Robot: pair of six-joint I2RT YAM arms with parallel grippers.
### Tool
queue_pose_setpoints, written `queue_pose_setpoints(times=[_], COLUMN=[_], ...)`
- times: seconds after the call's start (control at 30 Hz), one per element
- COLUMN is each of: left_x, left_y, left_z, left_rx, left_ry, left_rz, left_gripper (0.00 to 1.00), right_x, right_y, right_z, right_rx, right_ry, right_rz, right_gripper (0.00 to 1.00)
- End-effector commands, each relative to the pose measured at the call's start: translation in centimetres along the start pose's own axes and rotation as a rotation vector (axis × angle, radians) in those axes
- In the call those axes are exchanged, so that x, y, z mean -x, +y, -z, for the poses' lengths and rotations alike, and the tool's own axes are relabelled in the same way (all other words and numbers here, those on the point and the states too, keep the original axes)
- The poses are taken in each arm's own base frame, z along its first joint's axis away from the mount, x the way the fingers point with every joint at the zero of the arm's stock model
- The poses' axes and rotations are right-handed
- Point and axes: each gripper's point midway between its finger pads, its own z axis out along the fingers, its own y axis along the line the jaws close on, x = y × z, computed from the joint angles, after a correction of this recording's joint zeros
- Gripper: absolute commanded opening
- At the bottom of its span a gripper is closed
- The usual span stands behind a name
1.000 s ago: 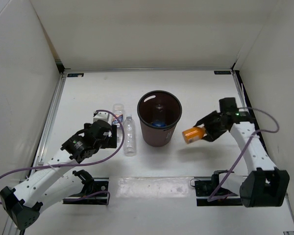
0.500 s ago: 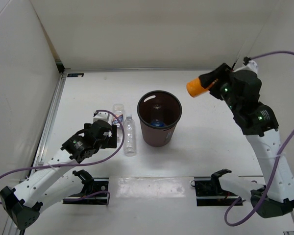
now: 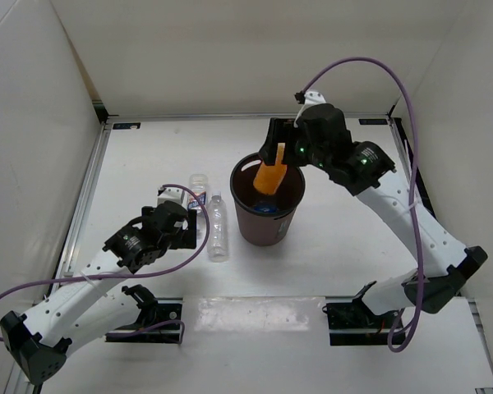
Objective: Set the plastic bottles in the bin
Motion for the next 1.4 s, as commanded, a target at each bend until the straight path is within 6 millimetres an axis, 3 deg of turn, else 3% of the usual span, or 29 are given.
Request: queue_pose_setpoints(times=[0.0, 0.03, 0.1, 0.13, 0.17, 0.2, 0.27, 0.3, 0.37, 0.4, 0.47, 0.5, 0.57, 0.77, 0.93, 1.13, 1.33, 1.37], left_x=[0.6, 0.6, 0.6, 0.6, 0.6, 0.6, 0.6, 0.6, 0.7, 0.6, 0.6, 0.6, 0.6, 0.5, 0.5, 0.6, 0.3, 0.3], left_y=[0.0, 0.0, -0.1, -0.1, -0.1, -0.1, -0.1, -0.1, -0.1, 0.0, -0.1, -0.1, -0.1, -0.7, -2.0, -2.0, -2.8, -3.0], left_z=[0.4, 0.3, 0.4, 0.3, 0.3, 0.3, 0.3, 0.3, 0.3, 0.3, 0.2, 0.3, 0.3, 0.1, 0.4, 0.3, -0.4, -0.7], left_rx=[-0.002, -0.001, -0.003, -0.003, -0.004, -0.003, -0.003, -0.001, -0.003, 0.000, 0.000, -0.002, -0.003, -0.030, -0.105, -0.103, -0.120, -0.127], left_ry=[-0.021, -0.019, -0.019, -0.019, -0.019, -0.021, -0.022, -0.021, -0.023, -0.021, -0.021, -0.023, -0.021, -0.018, 0.000, -0.003, 0.031, 0.033], left_rz=[0.009, 0.006, 0.008, 0.008, 0.007, 0.005, 0.005, 0.006, 0.010, 0.008, 0.009, 0.010, 0.008, 0.003, -0.017, -0.018, -0.039, -0.038], left_gripper=[1.00, 1.00, 1.00, 1.00, 1.00, 1.00, 1.00, 1.00, 1.00, 1.00, 1.00, 1.00, 1.00, 1.00, 1.00, 1.00, 1.00, 1.00], right_x=[2.8, 3.5, 4.0, 5.7, 6.1, 6.7, 6.4, 6.8, 4.0, 3.2, -1.1, -2.2, -6.9, -15.9, -17.7, -19.0, -20.1, -20.5], right_y=[-0.9, -2.0, -2.0, -4.1, -4.6, -5.7, -9.1, -10.6, -15.5, -16.3, -18.8, -19.1, -20.8, -22.2, -23.8, -24.0, -24.8, -25.9], right_z=[3.5, 3.6, 4.9, 5.0, 5.4, 7.0, 7.3, 9.1, 9.6, 10.2, 10.2, 10.6, 11.0, 9.7, 10.5, 10.8, 11.2, 11.7], right_rx=[-0.021, -0.041, 0.032, 0.005, 0.011, -0.005, -0.113, -0.159, -0.340, -0.371, -0.491, -0.516, -0.609, -0.579, -0.585, -0.570, -0.604, -0.681], right_ry=[-0.073, -0.091, -0.104, -0.170, -0.190, -0.244, -0.288, -0.346, -0.306, -0.300, -0.179, -0.161, -0.057, 0.092, 0.072, 0.117, 0.202, 0.209], right_rz=[-0.034, -0.109, -0.163, -0.225, -0.259, -0.298, -0.380, -0.445, -0.539, -0.588, -0.636, -0.653, -0.713, -0.919, -1.004, -1.003, -0.831, -0.798], right_gripper=[0.90, 0.90, 0.90, 0.90, 0.90, 0.90, 0.90, 0.90, 0.90, 0.90, 0.90, 0.90, 0.90, 0.90, 0.90, 0.90, 0.90, 0.90])
